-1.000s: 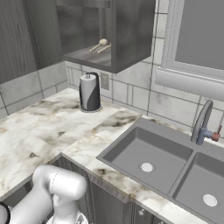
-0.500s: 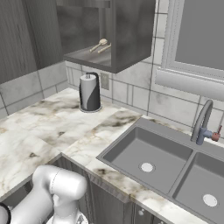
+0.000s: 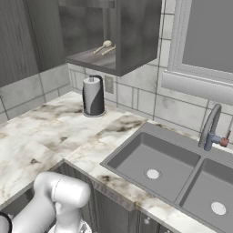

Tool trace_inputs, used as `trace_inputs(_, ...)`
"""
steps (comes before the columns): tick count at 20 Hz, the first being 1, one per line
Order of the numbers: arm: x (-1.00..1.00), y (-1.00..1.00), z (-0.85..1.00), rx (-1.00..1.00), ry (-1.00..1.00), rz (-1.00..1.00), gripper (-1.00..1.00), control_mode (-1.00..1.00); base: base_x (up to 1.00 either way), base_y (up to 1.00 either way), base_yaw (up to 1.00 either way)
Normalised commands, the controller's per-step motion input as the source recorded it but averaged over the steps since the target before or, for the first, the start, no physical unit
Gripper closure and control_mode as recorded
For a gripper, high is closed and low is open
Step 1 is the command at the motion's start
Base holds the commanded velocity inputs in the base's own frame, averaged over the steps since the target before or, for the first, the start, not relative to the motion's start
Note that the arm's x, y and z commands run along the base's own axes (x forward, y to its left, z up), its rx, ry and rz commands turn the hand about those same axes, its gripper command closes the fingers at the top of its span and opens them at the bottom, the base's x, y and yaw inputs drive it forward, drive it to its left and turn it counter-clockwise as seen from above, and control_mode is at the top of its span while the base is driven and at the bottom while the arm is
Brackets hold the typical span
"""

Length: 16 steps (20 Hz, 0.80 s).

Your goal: Pick up the dish brush and dish brush from the sink, and place them back in the cabinet, and close the cabinet door.

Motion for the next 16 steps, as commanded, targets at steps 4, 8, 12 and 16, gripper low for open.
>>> trace_inputs(4,0.00,-0.12,0.00,0.00,0.00,-0.01,-1.00,-1.00,0.00,0.00,0.00)
trace_inputs(8,0.03,-0.13,0.00,0.00,0.00,-0.01,-1.00,-1.00,0.00,0.00,0.00)
trace_inputs(12,0.06,-0.07,0.00,0.00,0.00,-0.01,-1.00,-1.00,0.00,0.00,0.00)
trace_inputs(16,0.11,0.00,0.00,0.00,0.00,0.00,-1.00,-1.00,0.00,0.00,0.00)
